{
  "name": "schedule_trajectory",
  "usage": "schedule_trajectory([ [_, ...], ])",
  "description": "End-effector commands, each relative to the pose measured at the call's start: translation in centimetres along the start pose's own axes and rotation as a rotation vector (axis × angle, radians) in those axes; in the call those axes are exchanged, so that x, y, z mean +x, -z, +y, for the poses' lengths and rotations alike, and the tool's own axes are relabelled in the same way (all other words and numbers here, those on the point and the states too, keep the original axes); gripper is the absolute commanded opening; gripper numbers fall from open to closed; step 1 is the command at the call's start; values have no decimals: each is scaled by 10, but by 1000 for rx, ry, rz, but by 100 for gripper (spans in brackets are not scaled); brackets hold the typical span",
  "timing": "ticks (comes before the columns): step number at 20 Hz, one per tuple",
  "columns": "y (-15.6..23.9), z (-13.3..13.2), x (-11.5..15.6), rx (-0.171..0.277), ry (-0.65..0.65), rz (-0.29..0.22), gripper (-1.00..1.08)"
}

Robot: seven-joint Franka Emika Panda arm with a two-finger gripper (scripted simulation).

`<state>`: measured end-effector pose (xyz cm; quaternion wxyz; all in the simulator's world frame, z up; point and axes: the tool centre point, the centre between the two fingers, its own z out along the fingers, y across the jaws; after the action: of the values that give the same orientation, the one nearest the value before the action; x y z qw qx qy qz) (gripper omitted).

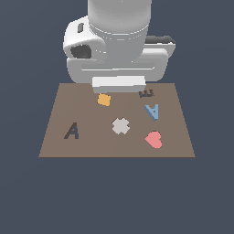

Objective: Insert a designated object into the corresponding slot on a board.

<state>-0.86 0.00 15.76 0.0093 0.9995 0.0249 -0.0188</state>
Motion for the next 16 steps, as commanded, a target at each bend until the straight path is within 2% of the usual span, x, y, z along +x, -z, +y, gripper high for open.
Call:
schedule_trajectory([
  [1, 0, 0, 0, 0, 0, 0, 100],
  [8, -14, -17, 2, 3, 12, 5, 100],
  [16, -62, -77, 9, 12, 54, 22, 100],
])
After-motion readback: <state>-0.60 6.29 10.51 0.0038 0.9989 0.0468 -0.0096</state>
